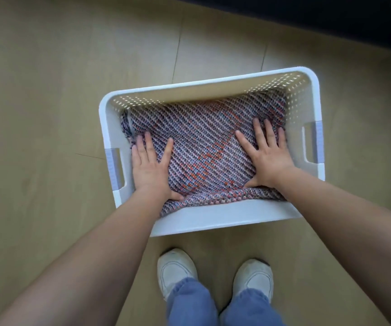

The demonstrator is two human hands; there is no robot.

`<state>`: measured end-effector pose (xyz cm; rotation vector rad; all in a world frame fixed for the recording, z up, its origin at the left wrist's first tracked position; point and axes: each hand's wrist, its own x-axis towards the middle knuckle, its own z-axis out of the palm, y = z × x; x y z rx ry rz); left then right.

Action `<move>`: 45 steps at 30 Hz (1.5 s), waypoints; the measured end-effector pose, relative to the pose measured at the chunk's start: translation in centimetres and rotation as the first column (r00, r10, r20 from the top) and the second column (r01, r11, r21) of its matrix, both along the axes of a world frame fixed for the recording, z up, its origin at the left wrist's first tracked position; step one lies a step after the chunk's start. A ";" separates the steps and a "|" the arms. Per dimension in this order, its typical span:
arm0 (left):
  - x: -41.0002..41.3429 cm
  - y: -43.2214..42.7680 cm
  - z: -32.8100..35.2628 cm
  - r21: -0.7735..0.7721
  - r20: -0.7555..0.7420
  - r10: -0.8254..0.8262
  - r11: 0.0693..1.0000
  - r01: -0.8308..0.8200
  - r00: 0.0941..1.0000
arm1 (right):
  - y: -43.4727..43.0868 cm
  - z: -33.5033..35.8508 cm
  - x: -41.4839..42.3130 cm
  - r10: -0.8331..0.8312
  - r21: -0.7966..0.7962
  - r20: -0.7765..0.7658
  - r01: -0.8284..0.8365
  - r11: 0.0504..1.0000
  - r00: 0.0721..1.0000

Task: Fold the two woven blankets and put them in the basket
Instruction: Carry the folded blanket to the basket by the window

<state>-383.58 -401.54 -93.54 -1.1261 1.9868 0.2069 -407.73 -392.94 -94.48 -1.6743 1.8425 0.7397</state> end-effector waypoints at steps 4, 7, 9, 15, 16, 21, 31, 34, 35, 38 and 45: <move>-0.6 -0.8 -2.5 0.022 0.064 -0.009 1.000 0.008 0.998 | -0.3 -2.1 -0.1 -0.016 -0.003 -0.004 0.016 1.000 1.000; -0.9 -1.1 -2.6 0.029 0.074 -0.007 1.000 0.005 0.997 | -1.1 -2.0 0.0 -0.007 0.098 -0.039 0.011 0.995 0.999; -1.0 -0.8 -1.1 0.025 0.075 -0.011 1.000 0.009 0.997 | -2.2 -0.9 0.7 0.010 0.171 -0.068 0.002 0.985 0.998; -1.9 1.5 8.5 0.076 -0.127 0.019 0.997 -0.009 0.992 | 0.4 8.6 1.5 -0.055 0.113 0.041 0.050 0.992 0.998; -1.9 1.9 10.8 0.086 -0.176 0.039 0.996 -0.024 0.984 | 1.3 11.0 1.7 -0.090 0.078 0.070 0.085 0.993 0.993; -2.8 3.5 23.7 0.079 -0.300 0.055 0.996 -0.032 0.952 | 5.2 24.1 3.5 -0.171 -0.068 0.176 0.185 0.980 0.969; -6.3 7.7 49.5 0.100 -0.539 -0.126 0.972 0.212 0.833 | 13.5 48.6 7.9 -0.617 -0.290 0.211 0.651 0.702 0.758; -7.9 10.2 56.1 0.088 -0.582 -0.288 0.908 0.411 0.761 | 17.7 54.9 9.0 -0.729 -0.347 0.227 0.753 0.559 0.646; -8.5 11.4 58.1 0.077 -0.592 -0.340 0.878 0.472 0.731 | 19.3 56.9 9.5 -0.760 -0.356 0.231 0.780 0.515 0.607; -10.3 16.4 63.5 0.024 -0.615 -0.486 0.776 0.630 0.621 | 25.5 62.4 10.9 -0.852 -0.399 0.234 0.846 0.354 0.468; -10.2 38.5 72.0 -0.036 -0.726 -0.626 0.449 0.893 0.285 | 46.6 72.1 18.6 -0.981 -0.523 0.189 0.851 -0.056 0.051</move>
